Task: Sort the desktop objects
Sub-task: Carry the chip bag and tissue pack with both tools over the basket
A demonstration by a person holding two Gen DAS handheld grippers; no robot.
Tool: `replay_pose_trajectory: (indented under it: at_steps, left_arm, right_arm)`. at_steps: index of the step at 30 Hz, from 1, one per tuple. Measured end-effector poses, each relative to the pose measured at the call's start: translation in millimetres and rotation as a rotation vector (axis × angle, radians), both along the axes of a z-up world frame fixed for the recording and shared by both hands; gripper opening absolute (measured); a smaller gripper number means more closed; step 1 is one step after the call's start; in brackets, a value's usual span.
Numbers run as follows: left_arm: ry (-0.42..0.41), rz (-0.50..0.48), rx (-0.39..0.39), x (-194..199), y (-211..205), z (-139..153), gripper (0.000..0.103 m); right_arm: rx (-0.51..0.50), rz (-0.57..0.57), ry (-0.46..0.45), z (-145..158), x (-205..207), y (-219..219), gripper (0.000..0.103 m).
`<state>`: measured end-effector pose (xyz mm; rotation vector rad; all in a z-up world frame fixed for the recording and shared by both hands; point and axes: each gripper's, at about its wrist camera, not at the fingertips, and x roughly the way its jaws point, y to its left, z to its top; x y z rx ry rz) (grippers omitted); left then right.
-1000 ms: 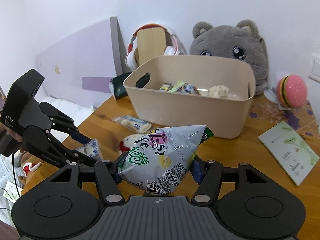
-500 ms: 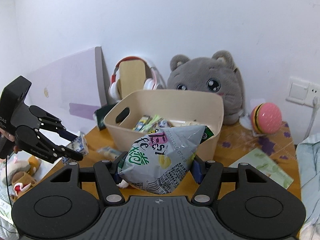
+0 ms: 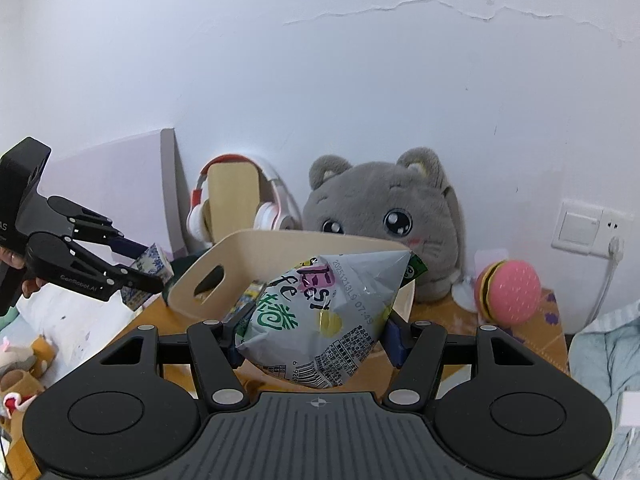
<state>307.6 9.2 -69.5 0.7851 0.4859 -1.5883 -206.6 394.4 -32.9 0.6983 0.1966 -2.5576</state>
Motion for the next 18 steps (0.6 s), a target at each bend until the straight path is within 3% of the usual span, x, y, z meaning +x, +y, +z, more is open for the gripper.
replay_pose_trajectory:
  at_steps: [8, 18]
  left_arm:
    - [0.009, 0.036, -0.03, 2.4, -34.5, -2.2, 0.047]
    - [0.051, 0.083, 0.008, 2.0, -68.6, -29.3, 0.047]
  right_arm:
    - [0.002, -0.028, 0.032, 4.5, -29.7, -9.0, 0.061]
    - [0.007, -0.056, 0.041, -5.3, -63.1, -29.9, 0.061]
